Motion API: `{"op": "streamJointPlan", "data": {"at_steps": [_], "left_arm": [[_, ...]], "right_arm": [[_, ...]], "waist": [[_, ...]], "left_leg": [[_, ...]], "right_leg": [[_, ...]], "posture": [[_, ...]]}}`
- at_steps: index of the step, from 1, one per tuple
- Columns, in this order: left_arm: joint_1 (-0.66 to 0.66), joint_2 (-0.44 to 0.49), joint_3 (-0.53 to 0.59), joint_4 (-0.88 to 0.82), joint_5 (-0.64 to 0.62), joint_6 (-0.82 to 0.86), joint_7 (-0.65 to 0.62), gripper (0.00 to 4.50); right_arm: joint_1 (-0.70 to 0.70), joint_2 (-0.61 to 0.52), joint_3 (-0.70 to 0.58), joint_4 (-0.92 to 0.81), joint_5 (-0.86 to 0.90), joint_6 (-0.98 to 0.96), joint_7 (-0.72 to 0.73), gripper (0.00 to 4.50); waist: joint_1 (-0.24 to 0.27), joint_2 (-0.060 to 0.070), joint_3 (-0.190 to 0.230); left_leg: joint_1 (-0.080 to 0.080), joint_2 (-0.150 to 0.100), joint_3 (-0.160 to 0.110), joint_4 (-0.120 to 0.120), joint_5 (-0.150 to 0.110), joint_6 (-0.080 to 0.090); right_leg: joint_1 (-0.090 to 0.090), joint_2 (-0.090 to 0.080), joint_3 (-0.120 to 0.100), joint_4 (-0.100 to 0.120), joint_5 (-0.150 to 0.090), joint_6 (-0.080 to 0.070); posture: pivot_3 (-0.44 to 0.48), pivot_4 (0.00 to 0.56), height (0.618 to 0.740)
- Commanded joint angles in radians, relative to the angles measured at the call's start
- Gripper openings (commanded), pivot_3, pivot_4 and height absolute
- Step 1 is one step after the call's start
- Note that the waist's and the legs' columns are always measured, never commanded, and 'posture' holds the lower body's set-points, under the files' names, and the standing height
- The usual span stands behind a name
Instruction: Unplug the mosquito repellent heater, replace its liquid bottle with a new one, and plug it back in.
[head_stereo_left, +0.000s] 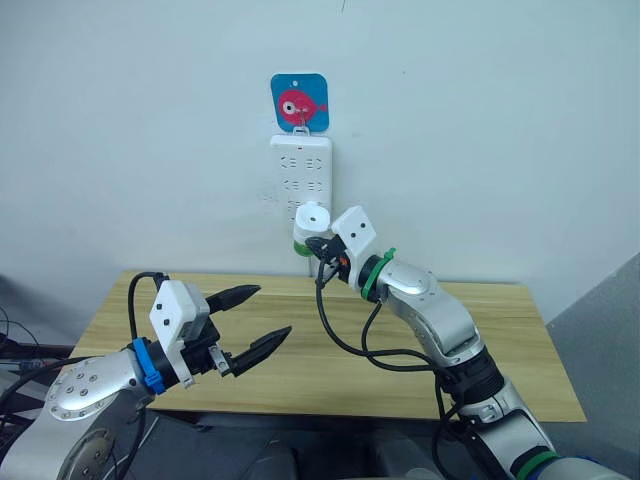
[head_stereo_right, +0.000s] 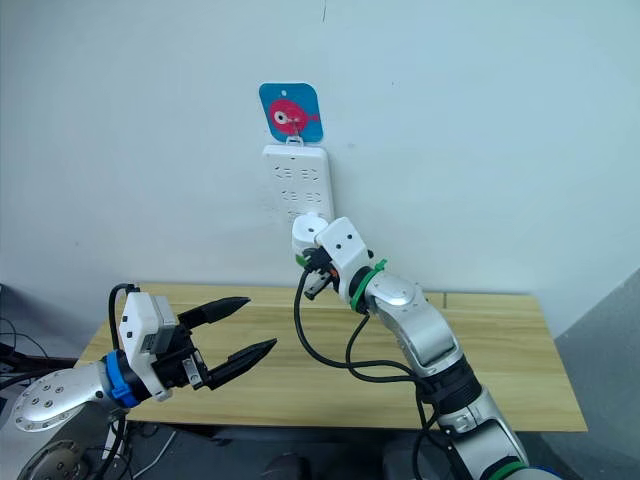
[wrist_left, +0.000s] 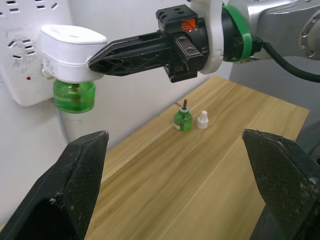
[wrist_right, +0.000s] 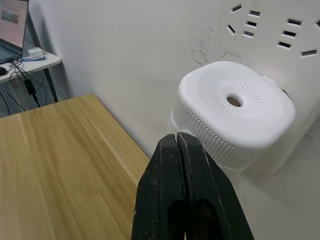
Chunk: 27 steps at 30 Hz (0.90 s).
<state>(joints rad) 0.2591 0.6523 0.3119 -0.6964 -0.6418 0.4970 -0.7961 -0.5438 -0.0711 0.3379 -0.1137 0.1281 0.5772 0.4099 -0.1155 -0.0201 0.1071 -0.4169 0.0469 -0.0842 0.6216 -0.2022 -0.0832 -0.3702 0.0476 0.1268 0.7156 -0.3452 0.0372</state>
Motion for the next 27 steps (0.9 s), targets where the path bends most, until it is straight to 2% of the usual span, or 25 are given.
{"op": "streamJointPlan", "data": {"at_steps": [1, 21, 27], "left_arm": [[-0.010, 0.012, -0.003, -0.024, 0.001, -0.019, 0.006, 4.50], [-0.027, 0.020, -0.024, -0.001, 0.003, -0.028, -0.001, 4.50], [-0.046, 0.021, -0.016, 0.045, 0.008, -0.033, -0.004, 4.50]], "right_arm": [[-0.021, -0.002, -0.021, -0.036, -0.005, -0.004, -0.002, 0.03], [-0.044, 0.021, -0.059, 0.031, -0.085, -0.022, -0.112, 0.03], [0.001, -0.044, -0.058, -0.133, 0.059, 0.053, 0.067, 0.03]], "waist": [[0.000, 0.000, 0.000], [0.000, 0.000, 0.000], [0.001, 0.000, 0.000]], "left_leg": [[0.000, 0.000, 0.000, 0.000, 0.000, 0.000], [0.000, 0.000, 0.000, 0.002, 0.000, 0.000], [0.000, 0.000, 0.000, 0.002, 0.000, 0.000]], "right_leg": [[0.000, 0.000, 0.000, 0.000, 0.000, 0.000], [0.000, 0.000, 0.000, 0.000, 0.000, 0.000], [0.000, 0.000, 0.000, 0.000, 0.000, 0.000]], "posture": [[-0.025, 0.063, 0.740], [-0.039, 0.060, 0.740], [-0.051, 0.061, 0.740]]}}
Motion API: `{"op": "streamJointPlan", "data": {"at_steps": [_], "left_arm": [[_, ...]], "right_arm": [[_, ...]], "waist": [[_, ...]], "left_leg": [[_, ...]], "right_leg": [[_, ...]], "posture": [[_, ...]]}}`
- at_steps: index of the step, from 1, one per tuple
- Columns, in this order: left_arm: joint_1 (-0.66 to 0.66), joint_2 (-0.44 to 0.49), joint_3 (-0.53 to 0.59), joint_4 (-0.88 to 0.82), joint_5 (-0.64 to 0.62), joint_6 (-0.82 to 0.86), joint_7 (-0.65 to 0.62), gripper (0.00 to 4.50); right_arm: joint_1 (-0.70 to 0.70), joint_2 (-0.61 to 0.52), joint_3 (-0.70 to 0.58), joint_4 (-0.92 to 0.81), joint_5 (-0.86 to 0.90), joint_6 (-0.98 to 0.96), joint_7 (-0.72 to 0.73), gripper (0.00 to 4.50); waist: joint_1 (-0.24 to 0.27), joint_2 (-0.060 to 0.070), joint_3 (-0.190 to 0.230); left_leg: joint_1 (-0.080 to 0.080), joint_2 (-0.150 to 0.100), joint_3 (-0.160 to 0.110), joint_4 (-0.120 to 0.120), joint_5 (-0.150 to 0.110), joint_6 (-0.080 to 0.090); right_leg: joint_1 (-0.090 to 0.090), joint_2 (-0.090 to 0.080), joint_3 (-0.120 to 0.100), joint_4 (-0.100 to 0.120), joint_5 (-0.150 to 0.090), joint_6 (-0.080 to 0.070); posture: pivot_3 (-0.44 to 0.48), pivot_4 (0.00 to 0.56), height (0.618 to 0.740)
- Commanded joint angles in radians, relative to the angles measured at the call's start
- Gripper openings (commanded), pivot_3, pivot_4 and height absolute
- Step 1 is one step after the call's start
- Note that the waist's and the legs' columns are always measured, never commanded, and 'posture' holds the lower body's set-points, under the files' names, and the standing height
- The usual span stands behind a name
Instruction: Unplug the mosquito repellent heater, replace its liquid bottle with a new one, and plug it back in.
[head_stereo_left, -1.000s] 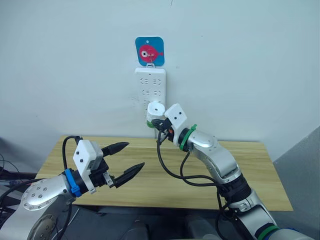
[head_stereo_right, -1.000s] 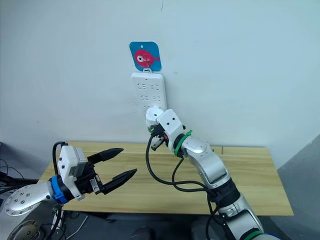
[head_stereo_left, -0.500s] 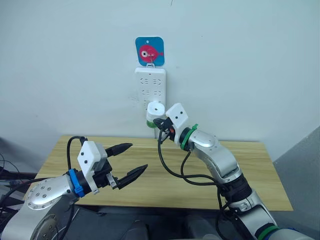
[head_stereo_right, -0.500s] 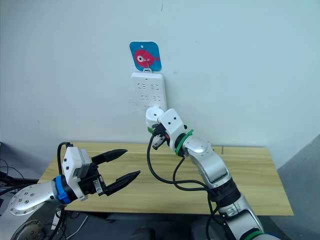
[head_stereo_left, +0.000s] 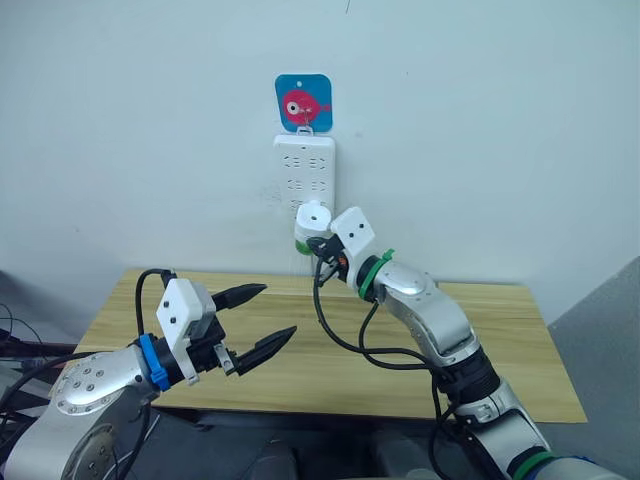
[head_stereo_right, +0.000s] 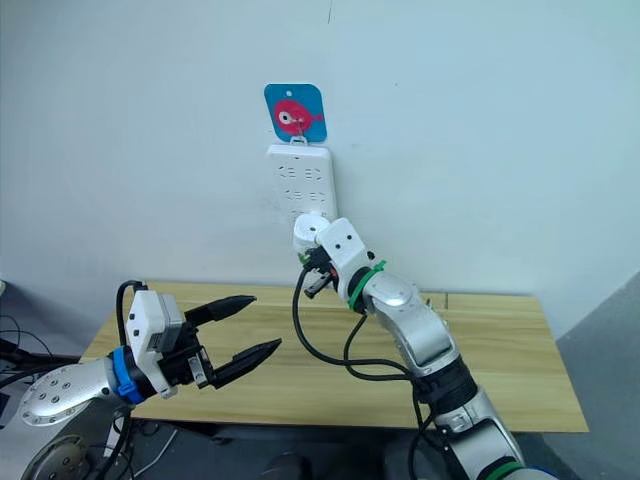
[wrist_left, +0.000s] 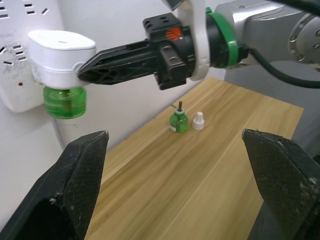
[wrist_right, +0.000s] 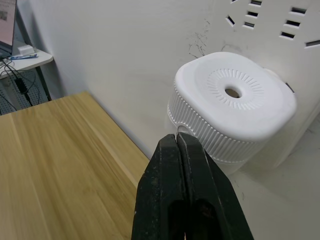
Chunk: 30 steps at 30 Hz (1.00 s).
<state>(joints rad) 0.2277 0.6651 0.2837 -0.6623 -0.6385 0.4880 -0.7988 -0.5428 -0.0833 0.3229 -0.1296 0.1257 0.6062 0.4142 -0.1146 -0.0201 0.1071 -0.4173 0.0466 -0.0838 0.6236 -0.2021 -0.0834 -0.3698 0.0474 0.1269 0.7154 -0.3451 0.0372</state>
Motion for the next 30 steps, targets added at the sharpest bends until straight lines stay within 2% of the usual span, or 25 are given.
{"op": "streamJointPlan", "data": {"at_steps": [1, 6, 9, 12, 17, 19, 22, 24, 30], "left_arm": [[-0.017, 0.009, 0.013, 0.018, 0.007, -0.026, 0.000, 4.50], [-0.032, 0.016, 0.016, 0.069, 0.018, -0.038, -0.011, 4.50], [-0.027, 0.050, 0.030, 0.114, 0.042, -0.058, -0.044, 4.50], [-0.012, 0.111, 0.057, 0.175, 0.069, -0.125, -0.141, 4.50], [-0.042, 0.198, 0.099, 0.312, 0.104, -0.180, -0.227, 4.50], [-0.030, 0.249, 0.106, 0.346, 0.109, -0.169, -0.281, 4.50], [-0.024, 0.297, 0.109, 0.380, 0.134, -0.148, -0.293, 4.50], [-0.024, 0.317, 0.108, 0.393, 0.173, -0.149, -0.274, 4.50], [-0.026, 0.315, 0.092, 0.437, 0.251, -0.190, -0.255, 4.50]], "right_arm": [[0.006, -0.045, -0.044, -0.137, 0.074, 0.035, 0.078, 0.03], [0.062, -0.201, -0.034, -0.290, 0.183, 0.084, 0.264, 0.03], [0.096, -0.314, -0.054, -0.338, 0.200, 0.098, 0.320, 0.03], [0.132, -0.438, -0.094, -0.369, 0.203, 0.084, 0.374, 0.62], [0.220, -0.664, -0.182, -0.396, 0.210, 0.032, 0.498, 2.48], [0.277, -0.771, -0.227, -0.373, 0.182, -0.022, 0.546, 3.24], [0.349, -0.882, -0.272, -0.317, 0.138, -0.121, 0.589, 4.42], [0.402, -0.930, -0.319, -0.285, 0.152, -0.159, 0.631, 4.47], [0.454, -0.959, -0.380, -0.201, 0.149, -0.241, 0.675, 4.47]], "waist": [[0.000, 0.000, 0.000], [-0.001, 0.000, 0.000], [-0.001, 0.000, 0.000], [0.000, 0.000, 0.000], [0.001, -0.001, -0.001], [0.002, -0.001, -0.001], [0.000, -0.001, -0.001], [0.000, -0.001, -0.001], [-0.009, -0.001, -0.003]], "left_leg": [[0.000, 0.000, 0.000, 0.000, 0.000, 0.000], [0.000, 0.000, -0.001, -0.003, 0.000, 0.000], [0.000, 0.000, 0.000, -0.003, 0.000, 0.000], [0.000, 0.000, 0.000, -0.003, 0.000, 0.000], [0.000, 0.000, 0.001, -0.002, 0.000, 0.000], [0.000, 0.000, 0.001, -0.002, 0.000, 0.000], [0.000, 0.000, 0.003, -0.002, 0.000, 0.000], [0.000, 0.000, 0.003, -0.002, 0.000, 0.000], [0.001, 0.001, 0.004, -0.001, 0.000, 0.000]], "right_leg": [[0.000, 0.000, 0.000, 0.000, 0.000, 0.000], [-0.001, 0.000, -0.001, 0.000, 0.000, -0.001], [-0.001, 0.000, -0.001, 0.000, 0.000, -0.001], [-0.001, 0.000, 0.000, -0.001, -0.001, -0.001], [-0.001, 0.000, 0.000, -0.001, -0.001, -0.001], [-0.001, 0.000, -0.001, -0.001, -0.001, -0.001], [-0.001, -0.001, 0.000, -0.002, -0.001, -0.001], [-0.001, -0.001, 0.000, -0.002, -0.001, -0.001], [-0.001, -0.001, 0.000, -0.001, -0.001, -0.001]], "posture": [[-0.051, 0.061, 0.740], [-0.061, 0.051, 0.740], [-0.053, 0.044, 0.740], [-0.050, 0.040, 0.740], [-0.048, 0.025, 0.740], [-0.052, 0.020, 0.740], [-0.053, 0.015, 0.740], [-0.052, 0.013, 0.740], [-0.053, 0.008, 0.740]]}}
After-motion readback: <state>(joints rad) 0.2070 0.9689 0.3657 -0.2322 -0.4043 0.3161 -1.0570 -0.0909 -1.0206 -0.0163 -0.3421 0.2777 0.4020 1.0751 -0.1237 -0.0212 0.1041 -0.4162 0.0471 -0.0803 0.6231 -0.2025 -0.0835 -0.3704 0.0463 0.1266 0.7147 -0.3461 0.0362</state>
